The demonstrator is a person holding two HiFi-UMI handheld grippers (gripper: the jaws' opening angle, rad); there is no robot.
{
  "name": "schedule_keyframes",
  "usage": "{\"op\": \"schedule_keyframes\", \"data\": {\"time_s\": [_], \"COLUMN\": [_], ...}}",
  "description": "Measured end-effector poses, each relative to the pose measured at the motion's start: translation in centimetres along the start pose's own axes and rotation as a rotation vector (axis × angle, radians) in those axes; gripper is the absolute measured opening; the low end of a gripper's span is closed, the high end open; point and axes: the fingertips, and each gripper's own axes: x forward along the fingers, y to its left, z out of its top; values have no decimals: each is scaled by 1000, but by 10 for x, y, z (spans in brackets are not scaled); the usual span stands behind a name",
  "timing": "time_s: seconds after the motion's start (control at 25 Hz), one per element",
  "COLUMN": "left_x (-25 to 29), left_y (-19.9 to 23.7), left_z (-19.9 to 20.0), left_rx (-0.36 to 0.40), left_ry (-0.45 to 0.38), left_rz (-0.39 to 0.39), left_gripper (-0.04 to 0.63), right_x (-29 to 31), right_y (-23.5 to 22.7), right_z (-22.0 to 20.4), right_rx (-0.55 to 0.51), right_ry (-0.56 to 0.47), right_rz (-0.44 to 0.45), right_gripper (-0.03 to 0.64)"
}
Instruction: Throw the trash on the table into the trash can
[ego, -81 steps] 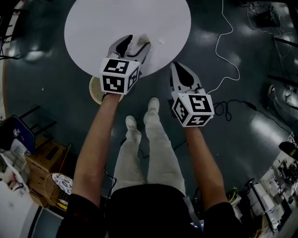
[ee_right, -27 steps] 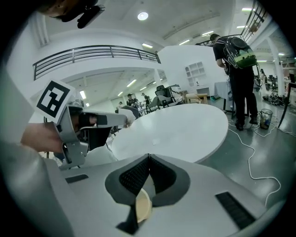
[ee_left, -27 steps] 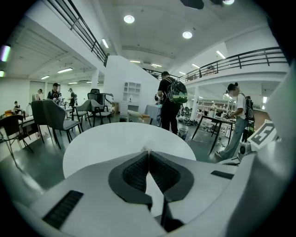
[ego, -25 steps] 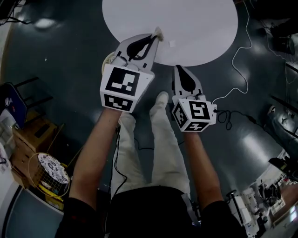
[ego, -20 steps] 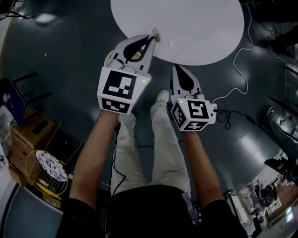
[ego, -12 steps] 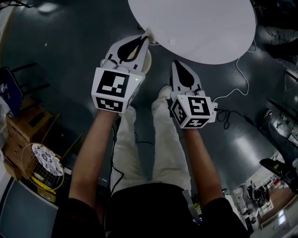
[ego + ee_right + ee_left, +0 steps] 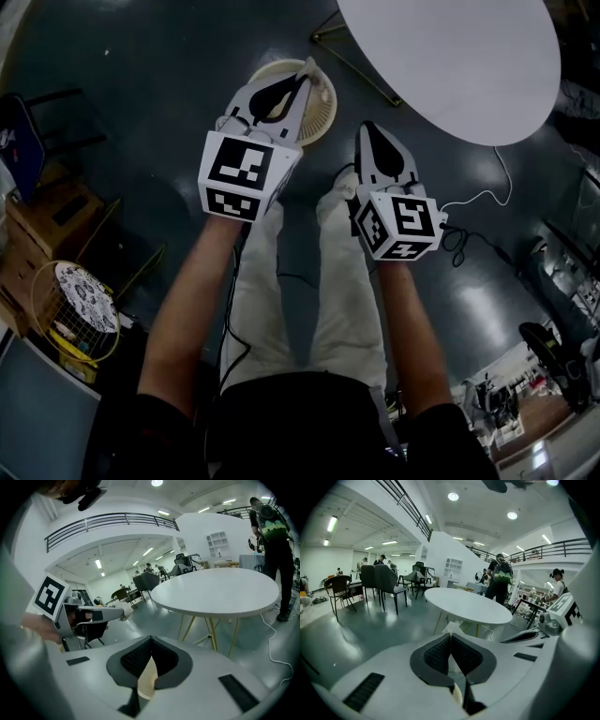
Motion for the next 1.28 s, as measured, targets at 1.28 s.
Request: {"op": "schedule_keyframes", "data": {"time_s": [1.28], "left_x": [25], "left_y": [62], "left_z": [-219], "left_rx": [-174], "left_ry": [251], "left_rz": [42], "left_gripper": [17], "right_x": [95], "right_y": [18], "right_z": [-138], "right_rx": [14], "right_ry": [139], "right_rz": [-4], "right_gripper": [17]}}
